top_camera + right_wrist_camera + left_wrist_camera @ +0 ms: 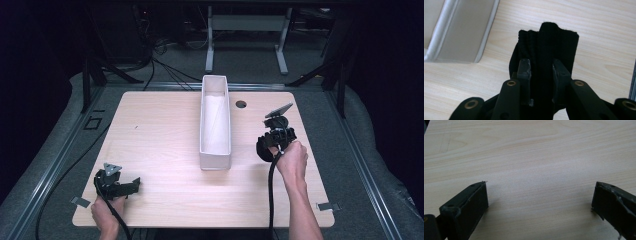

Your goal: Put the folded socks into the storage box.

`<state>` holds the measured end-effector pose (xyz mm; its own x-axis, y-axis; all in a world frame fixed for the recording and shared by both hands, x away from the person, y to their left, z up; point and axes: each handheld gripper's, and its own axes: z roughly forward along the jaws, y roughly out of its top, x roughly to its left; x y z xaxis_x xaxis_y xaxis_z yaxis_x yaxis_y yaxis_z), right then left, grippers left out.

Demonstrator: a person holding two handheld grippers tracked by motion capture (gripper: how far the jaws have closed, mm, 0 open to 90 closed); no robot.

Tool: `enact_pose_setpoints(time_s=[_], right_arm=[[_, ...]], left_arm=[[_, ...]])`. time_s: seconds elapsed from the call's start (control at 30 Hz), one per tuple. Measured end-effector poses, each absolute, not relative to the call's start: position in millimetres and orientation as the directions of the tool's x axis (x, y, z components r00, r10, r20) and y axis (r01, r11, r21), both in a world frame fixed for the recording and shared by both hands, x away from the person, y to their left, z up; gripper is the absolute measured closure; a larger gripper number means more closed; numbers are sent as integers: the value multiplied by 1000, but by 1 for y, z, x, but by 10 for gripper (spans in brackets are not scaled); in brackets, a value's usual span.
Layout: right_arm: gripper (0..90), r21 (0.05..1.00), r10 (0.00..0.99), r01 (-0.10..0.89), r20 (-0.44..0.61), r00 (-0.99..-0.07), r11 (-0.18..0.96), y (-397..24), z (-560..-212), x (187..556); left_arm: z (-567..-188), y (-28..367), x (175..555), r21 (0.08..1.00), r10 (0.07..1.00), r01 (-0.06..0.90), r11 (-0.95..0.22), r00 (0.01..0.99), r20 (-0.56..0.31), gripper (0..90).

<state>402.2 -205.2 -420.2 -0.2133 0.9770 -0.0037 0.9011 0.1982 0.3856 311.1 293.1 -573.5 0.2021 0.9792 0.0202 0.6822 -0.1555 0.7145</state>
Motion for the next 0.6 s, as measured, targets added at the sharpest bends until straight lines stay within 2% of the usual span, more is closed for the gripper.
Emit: enact_pose_setpoints(time_s=[0.33, 0.4, 0.43, 0.47, 0.6], right_arm=[[727, 403, 975, 896, 36, -219, 186, -192, -402, 409], [727, 418, 980, 890, -2, -197, 179, -187, -400, 410], [726, 400, 973, 897, 47, -225, 188, -188, -397, 411], [727, 412, 978, 893, 20, -209, 183, -185, -396, 411], [726, 411, 975, 891, 22, -221, 193, -180, -387, 412]], left_arm=[[-573, 293, 311, 714, 979, 682, -156, 202, 21, 5], [-573, 293, 311, 715, 979, 682, -156, 202, 21, 6], [-573, 293, 311, 715, 979, 682, -156, 202, 21, 6], [-573, 293, 311, 715, 979, 682, -156, 201, 22, 6], [-573, 293, 311, 715, 979, 682, -156, 202, 21, 6]])
